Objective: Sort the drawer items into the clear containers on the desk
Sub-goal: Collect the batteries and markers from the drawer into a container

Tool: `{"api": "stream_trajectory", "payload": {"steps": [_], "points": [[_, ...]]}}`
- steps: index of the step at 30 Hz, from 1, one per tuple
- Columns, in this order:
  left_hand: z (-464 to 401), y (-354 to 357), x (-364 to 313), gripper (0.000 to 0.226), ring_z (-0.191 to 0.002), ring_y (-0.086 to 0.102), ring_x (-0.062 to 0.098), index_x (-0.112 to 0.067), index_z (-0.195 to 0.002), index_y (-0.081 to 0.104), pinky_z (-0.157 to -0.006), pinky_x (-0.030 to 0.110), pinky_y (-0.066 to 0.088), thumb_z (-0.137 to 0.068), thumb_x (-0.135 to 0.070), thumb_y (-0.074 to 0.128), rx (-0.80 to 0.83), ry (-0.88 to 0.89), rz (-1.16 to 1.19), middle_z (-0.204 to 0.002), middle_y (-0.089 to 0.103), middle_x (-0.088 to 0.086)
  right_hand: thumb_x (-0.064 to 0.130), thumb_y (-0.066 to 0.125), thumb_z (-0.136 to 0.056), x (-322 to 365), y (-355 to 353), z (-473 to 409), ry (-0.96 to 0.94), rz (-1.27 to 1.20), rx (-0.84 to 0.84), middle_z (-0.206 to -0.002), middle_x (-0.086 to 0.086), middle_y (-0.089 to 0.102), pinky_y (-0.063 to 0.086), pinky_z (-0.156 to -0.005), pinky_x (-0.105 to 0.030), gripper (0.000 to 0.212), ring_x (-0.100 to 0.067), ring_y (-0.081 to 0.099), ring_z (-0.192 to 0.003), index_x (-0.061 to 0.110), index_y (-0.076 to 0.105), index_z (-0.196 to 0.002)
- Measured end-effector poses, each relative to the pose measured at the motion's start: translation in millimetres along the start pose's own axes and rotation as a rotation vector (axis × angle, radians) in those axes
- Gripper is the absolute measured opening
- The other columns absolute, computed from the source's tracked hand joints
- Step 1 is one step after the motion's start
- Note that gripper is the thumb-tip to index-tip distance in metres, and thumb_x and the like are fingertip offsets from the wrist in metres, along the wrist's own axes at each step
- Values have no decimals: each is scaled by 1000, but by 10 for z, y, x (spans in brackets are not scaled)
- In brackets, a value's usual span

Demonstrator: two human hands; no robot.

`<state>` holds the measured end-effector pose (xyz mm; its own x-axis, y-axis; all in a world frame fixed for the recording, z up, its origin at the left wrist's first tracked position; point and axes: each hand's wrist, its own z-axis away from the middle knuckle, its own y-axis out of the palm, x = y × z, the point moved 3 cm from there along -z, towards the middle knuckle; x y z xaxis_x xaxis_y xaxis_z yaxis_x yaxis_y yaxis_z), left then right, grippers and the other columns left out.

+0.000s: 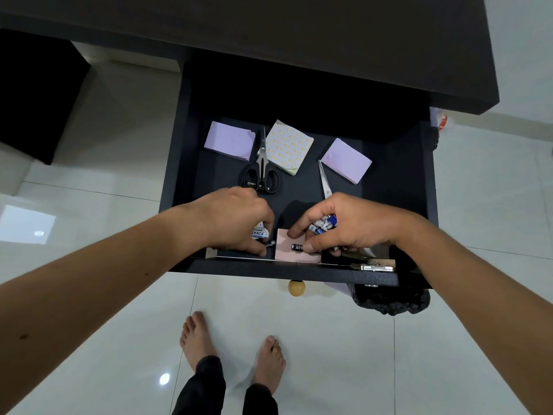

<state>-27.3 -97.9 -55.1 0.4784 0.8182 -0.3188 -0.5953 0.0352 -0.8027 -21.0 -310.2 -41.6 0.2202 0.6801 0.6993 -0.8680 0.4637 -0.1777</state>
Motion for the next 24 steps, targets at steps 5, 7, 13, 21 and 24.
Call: {"api": "stream_trajectory", "payload": {"steps": [5,7,13,21,24], "points": [[27,-22,86,22,-113,59,16,-38,-108,71,-93,35,52,-88,-46,74,-60,-13,30,-107,71,-8,23,82,-91,-8,-27,25,10,-59,-37,-95,-11,78,45,-48,-21,30,-14,62,-64,33,77,-119],[26,-25,104,21,-109,61,15,-37,-106,72,-93,37,53,-87,-46,74,-75,0,39,-104,73,-10,18,81,-91,-36,-43,26,2,-94,-55,-87,-8,76,45,-46,-22,32,-15,62,-64,29,76,-121],[53,-14,156,17,-96,55,5,-40,-100,72,-91,41,56,-89,-52,73,-104,9,225,-97,72,-15,2,74,-94,-32,-94,27,-13,-125,-117,-61,-9,65,40,-38,-21,18,-9,58,-46,12,75,-109],[92,-82,143,19,-97,57,7,-39,-102,67,-87,36,55,-94,-56,69,-133,18,326,-101,68,-16,-5,75,-89,-10,-144,12,-20,-245,-159,-73,-17,68,32,-35,-21,17,-23,55,-52,7,67,-98],[163,-132,173,18,-95,60,5,-40,-101,65,-86,33,55,-93,-56,68,-151,12,387,-103,67,-16,5,83,-87,25,-170,-18,-11,-236,-171,-64,-6,65,35,-37,-22,19,-21,56,-52,7,68,-99]]}}
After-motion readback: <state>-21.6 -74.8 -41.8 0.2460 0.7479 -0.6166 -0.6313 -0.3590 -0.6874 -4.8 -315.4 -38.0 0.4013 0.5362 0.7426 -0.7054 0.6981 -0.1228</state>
